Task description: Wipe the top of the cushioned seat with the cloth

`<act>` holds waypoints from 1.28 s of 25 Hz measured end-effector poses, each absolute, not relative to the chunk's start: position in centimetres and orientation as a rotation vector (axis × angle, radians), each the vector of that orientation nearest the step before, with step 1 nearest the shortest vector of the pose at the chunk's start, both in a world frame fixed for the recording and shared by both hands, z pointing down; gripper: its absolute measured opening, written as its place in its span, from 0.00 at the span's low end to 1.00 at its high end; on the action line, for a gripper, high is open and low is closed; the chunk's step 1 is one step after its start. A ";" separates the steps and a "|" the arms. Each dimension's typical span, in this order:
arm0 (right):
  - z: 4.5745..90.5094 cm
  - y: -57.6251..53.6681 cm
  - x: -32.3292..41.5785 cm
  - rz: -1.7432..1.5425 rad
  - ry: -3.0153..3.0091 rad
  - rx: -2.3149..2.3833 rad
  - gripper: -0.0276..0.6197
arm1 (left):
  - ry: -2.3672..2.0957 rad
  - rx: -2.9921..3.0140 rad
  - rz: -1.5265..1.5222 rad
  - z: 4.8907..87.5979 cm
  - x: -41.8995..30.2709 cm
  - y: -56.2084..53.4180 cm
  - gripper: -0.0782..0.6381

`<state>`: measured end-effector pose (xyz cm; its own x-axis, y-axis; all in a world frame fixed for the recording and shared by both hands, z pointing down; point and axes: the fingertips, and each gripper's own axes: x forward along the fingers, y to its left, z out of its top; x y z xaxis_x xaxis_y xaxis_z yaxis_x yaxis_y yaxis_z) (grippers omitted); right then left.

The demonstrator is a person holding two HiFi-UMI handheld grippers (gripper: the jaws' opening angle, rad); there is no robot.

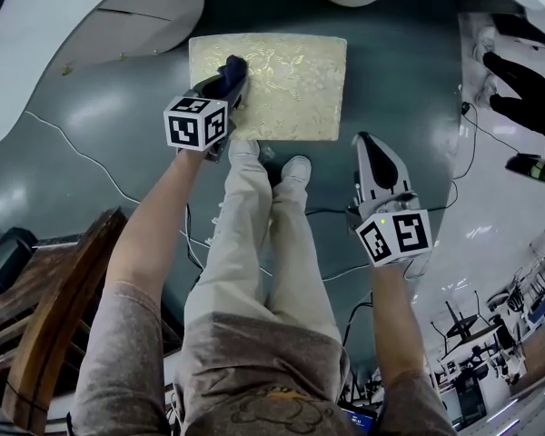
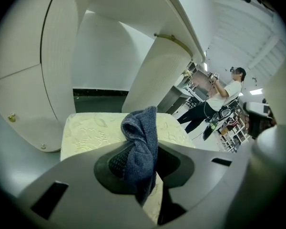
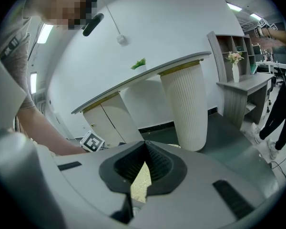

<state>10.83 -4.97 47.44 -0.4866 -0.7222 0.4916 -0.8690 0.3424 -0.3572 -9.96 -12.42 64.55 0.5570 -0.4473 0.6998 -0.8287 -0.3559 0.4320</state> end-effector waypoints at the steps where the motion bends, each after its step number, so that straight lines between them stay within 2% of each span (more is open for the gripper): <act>1: 47.4 -4.9 10.9 0.863 -2.359 1.436 0.05 | -1.014 2.001 0.612 64.6 -9.4 -12.5 0.25; 22: 47.7 -1.6 14.3 0.888 -2.313 1.537 0.05 | -0.755 2.130 0.668 64.4 6.1 -10.6 0.25; 32: 47.7 -0.9 16.4 0.886 -2.288 1.580 0.05 | -0.609 2.165 0.644 63.8 11.4 -8.9 0.25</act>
